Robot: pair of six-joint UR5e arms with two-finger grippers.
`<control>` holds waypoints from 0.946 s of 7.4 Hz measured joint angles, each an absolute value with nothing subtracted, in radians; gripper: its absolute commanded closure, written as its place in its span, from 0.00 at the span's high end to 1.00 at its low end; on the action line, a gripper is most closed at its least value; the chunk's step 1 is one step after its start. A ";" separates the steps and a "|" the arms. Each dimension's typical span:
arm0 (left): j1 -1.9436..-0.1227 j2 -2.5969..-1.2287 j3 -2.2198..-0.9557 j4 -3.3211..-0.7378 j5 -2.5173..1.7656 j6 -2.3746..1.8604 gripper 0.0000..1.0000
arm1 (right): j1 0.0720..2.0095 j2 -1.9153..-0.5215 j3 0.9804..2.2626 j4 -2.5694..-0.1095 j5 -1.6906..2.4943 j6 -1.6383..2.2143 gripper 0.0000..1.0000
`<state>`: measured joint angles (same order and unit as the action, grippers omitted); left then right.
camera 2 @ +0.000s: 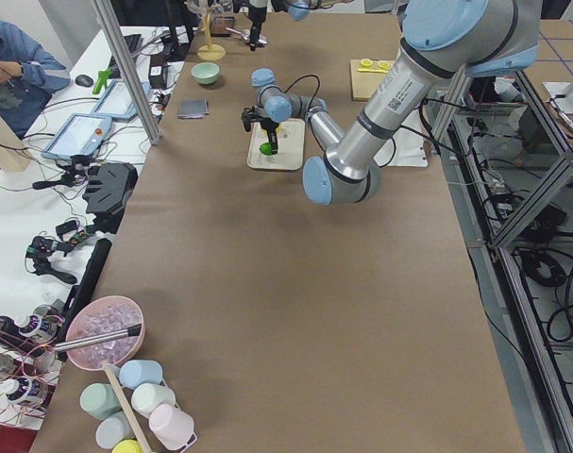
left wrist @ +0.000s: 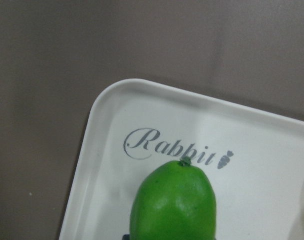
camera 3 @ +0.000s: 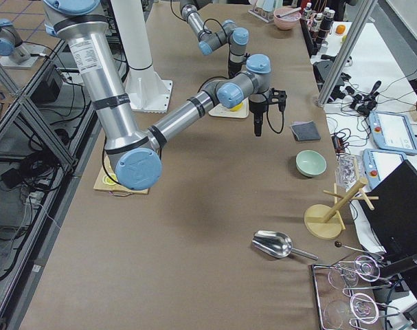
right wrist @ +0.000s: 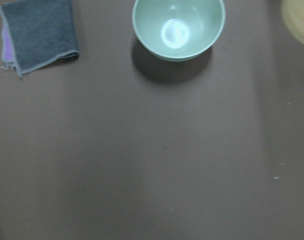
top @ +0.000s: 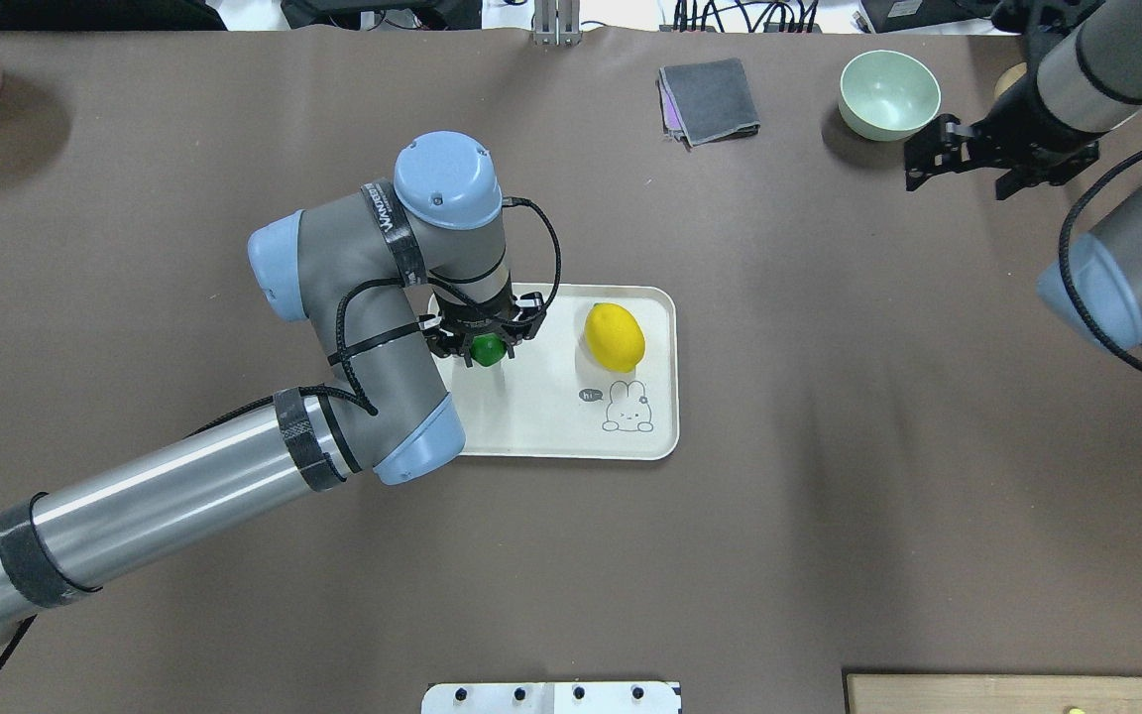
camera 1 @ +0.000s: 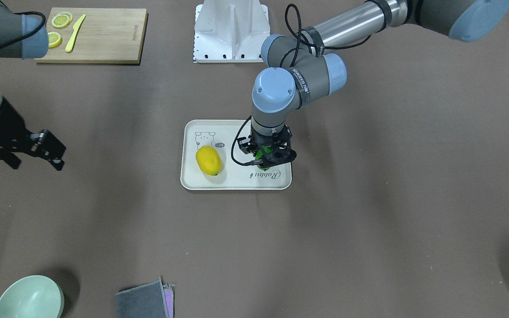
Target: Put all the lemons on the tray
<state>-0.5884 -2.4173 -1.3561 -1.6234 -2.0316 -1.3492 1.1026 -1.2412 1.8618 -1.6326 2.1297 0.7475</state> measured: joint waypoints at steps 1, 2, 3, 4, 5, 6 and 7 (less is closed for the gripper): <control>-0.580 -2.419 -1.349 -1.633 -2.016 -1.350 0.98 | 1.169 -1.273 1.875 -1.713 2.132 0.581 1.00; -0.576 -2.419 -1.351 -1.636 -2.008 -1.349 0.98 | 1.230 -1.321 1.877 -1.748 2.135 0.442 1.00; -0.576 -2.416 -1.359 -1.635 -2.006 -1.348 0.98 | 1.286 -1.371 1.870 -1.761 2.150 0.332 1.00; -0.579 -2.413 -1.374 -1.629 -2.008 -1.346 0.98 | 1.343 -1.416 1.849 -1.765 2.178 0.230 1.00; -0.590 -2.404 -1.404 -1.609 -2.018 -1.335 0.98 | 1.405 -1.450 1.815 -1.765 2.205 0.129 1.00; -0.615 -2.384 -1.448 -1.571 -2.045 -1.304 0.98 | 1.471 -1.475 1.767 -1.766 2.232 0.025 1.00; -0.653 -2.367 -1.488 -1.529 -2.079 -1.261 0.98 | 1.522 -1.491 1.725 -1.766 2.252 -0.048 1.00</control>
